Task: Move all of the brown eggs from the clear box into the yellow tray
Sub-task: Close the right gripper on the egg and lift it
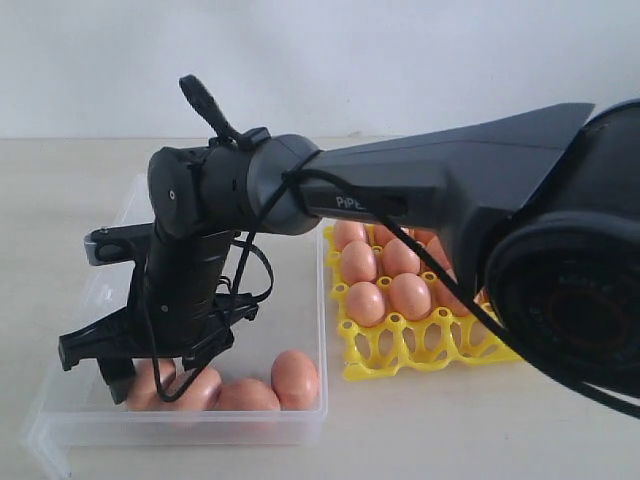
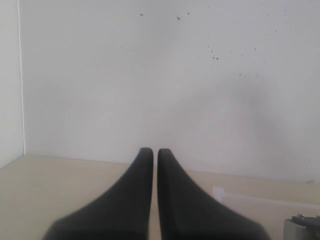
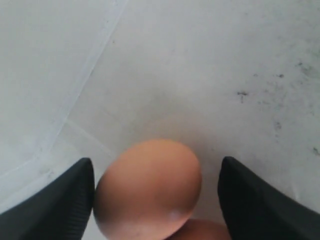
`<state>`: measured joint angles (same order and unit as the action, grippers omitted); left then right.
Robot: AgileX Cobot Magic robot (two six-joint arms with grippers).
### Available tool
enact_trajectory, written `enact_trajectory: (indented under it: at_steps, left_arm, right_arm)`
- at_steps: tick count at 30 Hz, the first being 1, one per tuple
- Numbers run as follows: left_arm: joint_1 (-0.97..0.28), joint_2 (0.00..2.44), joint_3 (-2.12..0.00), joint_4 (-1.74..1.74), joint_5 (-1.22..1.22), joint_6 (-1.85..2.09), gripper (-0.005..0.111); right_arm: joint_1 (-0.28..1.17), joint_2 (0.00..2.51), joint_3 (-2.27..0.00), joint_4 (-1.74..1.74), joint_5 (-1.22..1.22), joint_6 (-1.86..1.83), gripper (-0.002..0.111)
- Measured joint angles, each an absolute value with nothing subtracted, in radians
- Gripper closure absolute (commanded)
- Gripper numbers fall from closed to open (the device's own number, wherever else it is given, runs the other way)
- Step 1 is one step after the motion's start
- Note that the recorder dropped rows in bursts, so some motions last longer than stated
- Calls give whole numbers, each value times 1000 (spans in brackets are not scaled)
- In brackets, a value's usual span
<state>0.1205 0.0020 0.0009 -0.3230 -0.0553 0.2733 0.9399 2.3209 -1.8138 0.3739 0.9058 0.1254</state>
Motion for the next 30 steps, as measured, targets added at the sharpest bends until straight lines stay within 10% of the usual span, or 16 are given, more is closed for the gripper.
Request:
enact_trajectory:
  at_steps: [30]
  left_arm:
    - [120,2,1,-323,-55,273,103]
  right_arm:
    - [941,2335,-1821,480,897,-11,50]
